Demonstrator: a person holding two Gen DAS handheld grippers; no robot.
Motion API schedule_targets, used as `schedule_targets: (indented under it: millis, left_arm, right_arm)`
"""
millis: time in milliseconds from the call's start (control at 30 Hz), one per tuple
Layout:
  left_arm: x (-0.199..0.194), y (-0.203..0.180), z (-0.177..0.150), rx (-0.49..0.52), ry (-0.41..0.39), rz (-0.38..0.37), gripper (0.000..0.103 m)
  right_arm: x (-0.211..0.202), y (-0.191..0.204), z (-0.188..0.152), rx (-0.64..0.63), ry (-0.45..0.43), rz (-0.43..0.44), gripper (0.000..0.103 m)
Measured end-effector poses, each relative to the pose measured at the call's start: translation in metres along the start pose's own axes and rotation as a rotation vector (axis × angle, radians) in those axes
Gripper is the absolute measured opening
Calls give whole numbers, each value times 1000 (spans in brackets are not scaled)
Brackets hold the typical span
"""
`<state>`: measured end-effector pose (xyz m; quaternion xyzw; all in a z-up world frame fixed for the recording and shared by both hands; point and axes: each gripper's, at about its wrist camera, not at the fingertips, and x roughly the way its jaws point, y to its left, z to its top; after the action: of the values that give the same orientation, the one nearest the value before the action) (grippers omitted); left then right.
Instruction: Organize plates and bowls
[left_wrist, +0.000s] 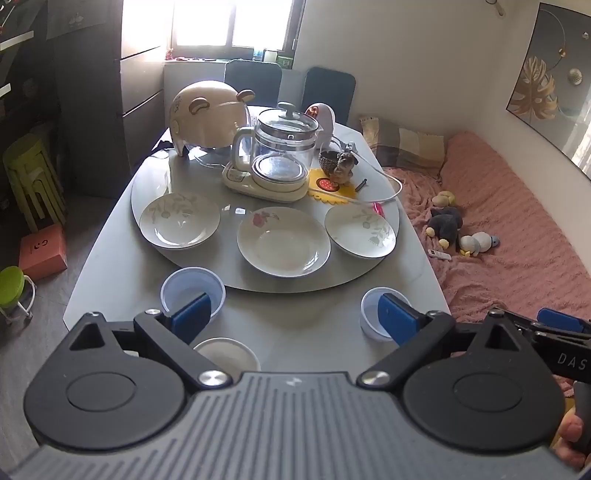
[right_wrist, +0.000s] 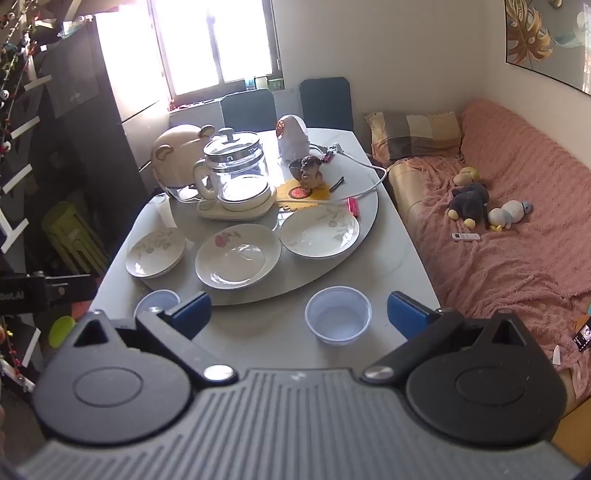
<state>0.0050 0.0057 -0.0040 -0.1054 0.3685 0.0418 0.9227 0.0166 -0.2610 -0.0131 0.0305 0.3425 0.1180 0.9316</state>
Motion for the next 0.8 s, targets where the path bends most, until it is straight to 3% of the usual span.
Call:
schedule_targets:
  millis: [800]
  left_arm:
    - [6,-4,5,63,21,-43,99]
  right_arm:
    - [1,-2,-3,46,1,-16,103]
